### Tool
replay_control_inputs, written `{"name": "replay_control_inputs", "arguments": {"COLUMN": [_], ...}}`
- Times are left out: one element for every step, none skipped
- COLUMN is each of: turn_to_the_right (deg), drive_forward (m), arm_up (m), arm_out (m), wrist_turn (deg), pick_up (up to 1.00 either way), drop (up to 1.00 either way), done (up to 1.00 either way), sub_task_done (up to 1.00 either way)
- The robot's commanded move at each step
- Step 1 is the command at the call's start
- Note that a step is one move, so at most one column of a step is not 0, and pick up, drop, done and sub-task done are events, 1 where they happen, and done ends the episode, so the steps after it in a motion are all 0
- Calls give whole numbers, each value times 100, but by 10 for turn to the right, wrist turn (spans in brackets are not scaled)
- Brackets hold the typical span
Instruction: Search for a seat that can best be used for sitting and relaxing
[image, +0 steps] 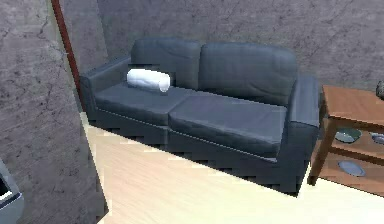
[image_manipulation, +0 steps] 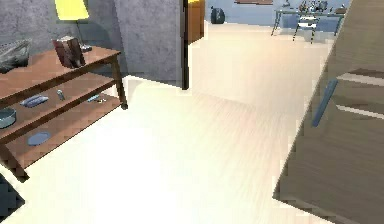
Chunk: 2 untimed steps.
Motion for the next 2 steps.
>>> {"name": "replay_control_inputs", "arguments": {"turn_to_the_right": [-30, 0], "drive_forward": [0, 70], "arm_up": [0, 0], "arm_out": [0, 0], "wrist_turn": [0, 0], "pick_up": [0, 0], "drop": [0, 0], "done": [0, 0], "sub_task_done": [0, 0]}}
